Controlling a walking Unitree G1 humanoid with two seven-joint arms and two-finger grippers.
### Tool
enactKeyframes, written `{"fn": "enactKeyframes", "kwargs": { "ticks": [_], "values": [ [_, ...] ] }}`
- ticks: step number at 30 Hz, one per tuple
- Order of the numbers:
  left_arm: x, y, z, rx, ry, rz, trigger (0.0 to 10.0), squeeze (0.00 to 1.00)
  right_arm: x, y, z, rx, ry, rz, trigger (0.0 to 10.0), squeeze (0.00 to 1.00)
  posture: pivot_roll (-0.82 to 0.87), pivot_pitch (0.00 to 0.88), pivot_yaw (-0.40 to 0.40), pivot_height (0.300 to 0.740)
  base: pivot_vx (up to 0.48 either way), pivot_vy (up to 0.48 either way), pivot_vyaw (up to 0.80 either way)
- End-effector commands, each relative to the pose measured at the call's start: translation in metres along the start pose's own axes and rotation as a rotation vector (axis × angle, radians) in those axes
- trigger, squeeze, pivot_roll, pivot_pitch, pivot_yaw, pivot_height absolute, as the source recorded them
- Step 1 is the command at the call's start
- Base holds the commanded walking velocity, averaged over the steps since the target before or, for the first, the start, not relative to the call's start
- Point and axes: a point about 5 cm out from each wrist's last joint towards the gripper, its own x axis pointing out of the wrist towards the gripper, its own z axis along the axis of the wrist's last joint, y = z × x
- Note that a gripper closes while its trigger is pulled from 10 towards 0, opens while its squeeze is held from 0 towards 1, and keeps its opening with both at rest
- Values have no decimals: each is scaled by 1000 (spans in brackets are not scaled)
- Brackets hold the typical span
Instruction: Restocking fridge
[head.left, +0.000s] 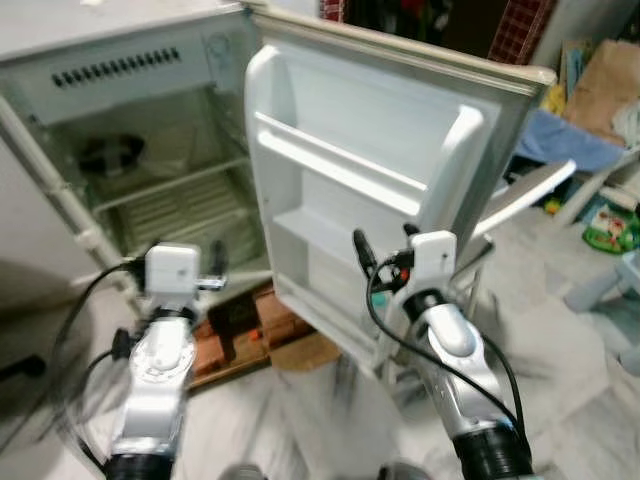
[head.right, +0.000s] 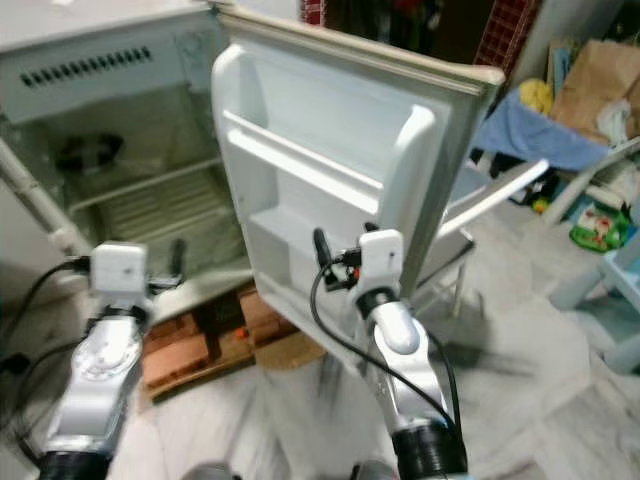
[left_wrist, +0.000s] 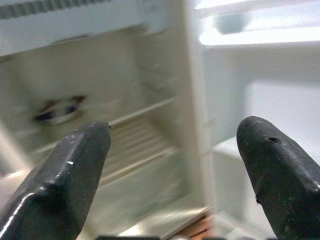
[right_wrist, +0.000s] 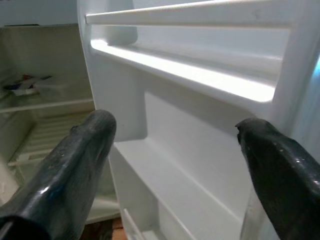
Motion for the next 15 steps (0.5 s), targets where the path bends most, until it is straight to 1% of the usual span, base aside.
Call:
{"fn": "enactKeyframes", "kwargs": {
  "ticks": [1, 2, 3, 4, 7, 9, 10, 11, 12, 13, 15],
  "values": [
    [-7, 6, -10, -21, 49, 4, 10000, 0, -8, -23, -4, 29, 49, -58, 10000, 0, 79, 0, 8, 740, 0, -431, 0],
    [-7, 6, -10, -27, 50, 2, 10000, 0, -9, -21, -6, 32, 56, -48, 10000, 0, 80, 0, 8, 740, 0, -431, 0],
    [-8, 5, -11, -35, 57, -3, 10000, 0, -10, -18, -9, 39, 74, -8, 10000, 0, 80, 0, 6, 740, 0, 0, 0],
    [-9, 3, -12, -46, 68, -10, 10000, 0, -13, -14, -13, 53, 106, 53, 10000, 0, 79, 0, 5, 740, -375, 0, 0],
    [-10, 0, -11, -63, 68, -29, 10000, 0, -17, -8, -18, 91, 146, 135, 10000, 0, 79, 0, 4, 740, -466, 0, 0],
    [-11, -1, -11, -67, 69, -33, 10000, 0, -20, -3, -21, 112, 176, 208, 10000, 0, 79, 0, 3, 740, -472, 0, 0],
    [-11, -2, -11, -66, 70, -34, 10000, 0, -23, 2, -24, 122, 200, 268, 10000, 0, 79, 0, 3, 740, -472, 0, 0],
    [-11, -2, -11, -66, 70, -34, 10000, 0, -23, 2, -24, 122, 200, 268, 10000, 0, 79, 0, 3, 740, -472, 0, 0],
    [-11, -2, -11, -64, 69, -37, 10000, 0, -26, 4, -27, 120, 223, 314, 10000, 0, 80, 0, 3, 740, -472, 0, 0],
    [-11, -2, -11, -59, 67, -41, 10000, 0, -26, 5, -28, 115, 233, 329, 10000, 0, 80, 0, 3, 740, -472, 0, 0],
    [-11, -2, -10, -41, 56, -49, 10000, 0, -27, 4, -30, 93, 254, 336, 10000, 0, 81, 0, 3, 740, -429, 0, 0]
  ]
}}
